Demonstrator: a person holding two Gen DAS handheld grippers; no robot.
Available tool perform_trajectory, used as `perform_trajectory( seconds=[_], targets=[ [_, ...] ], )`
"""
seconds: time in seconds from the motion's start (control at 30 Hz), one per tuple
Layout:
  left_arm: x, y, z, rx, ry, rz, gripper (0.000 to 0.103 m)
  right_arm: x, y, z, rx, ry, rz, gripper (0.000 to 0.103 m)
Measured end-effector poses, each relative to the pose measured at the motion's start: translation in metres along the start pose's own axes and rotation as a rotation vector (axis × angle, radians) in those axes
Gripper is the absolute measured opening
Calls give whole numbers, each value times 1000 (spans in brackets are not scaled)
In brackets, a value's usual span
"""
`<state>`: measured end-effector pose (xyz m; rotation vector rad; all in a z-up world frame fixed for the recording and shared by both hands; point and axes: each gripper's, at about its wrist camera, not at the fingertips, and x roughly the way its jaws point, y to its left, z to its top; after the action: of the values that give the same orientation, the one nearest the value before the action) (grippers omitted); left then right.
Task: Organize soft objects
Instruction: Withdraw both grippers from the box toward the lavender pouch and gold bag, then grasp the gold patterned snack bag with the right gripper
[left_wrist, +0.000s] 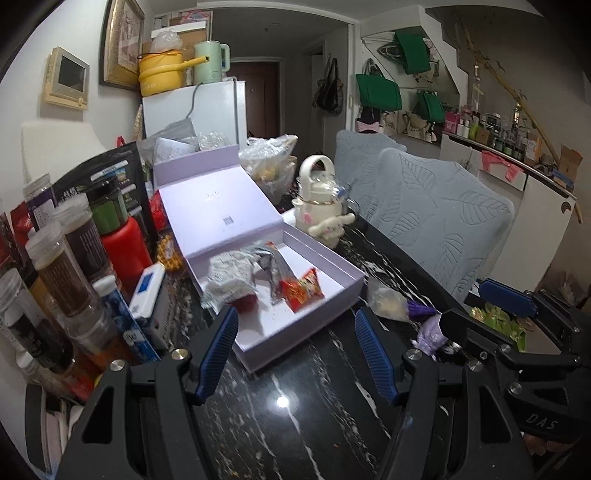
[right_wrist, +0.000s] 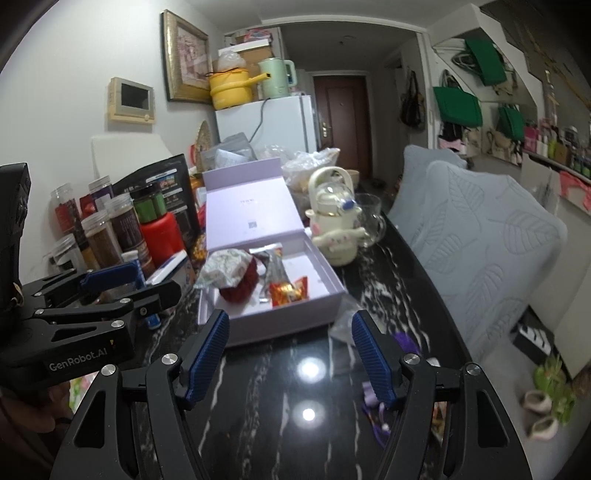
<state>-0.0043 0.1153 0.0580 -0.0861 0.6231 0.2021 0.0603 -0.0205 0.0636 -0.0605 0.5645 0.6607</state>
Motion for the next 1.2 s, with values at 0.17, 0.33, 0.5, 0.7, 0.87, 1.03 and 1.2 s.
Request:
perform_trajectory(
  seconds=[0.17,0.33,0.5,0.7,0.87,1.03,1.2],
  targets=[
    [-4,-16,-12,20,6,-36,66,-12,-13,-18,27,21,-46,74],
    [-2,-34,-23,45,38,-76,66,-20,-28,-34,60,48,-73,74],
    [5,-53,-31,68,66,-120,66,-29,-43,-47,82,63,-112,74],
    [16,-75,-35,90,85,-168,66,-34,-66,-61,118,88,-163,74],
    [32,-92,-40,120,119,-188,66,-32,-86,-72,146,109,-214,74],
    [56,-105,-45,112,183,-246,66,-27,-108,-82,201,135,-214,74],
    [80,-121,-47,138,229,-261,66,-18,-126,-88,230,158,-225,74]
  ],
)
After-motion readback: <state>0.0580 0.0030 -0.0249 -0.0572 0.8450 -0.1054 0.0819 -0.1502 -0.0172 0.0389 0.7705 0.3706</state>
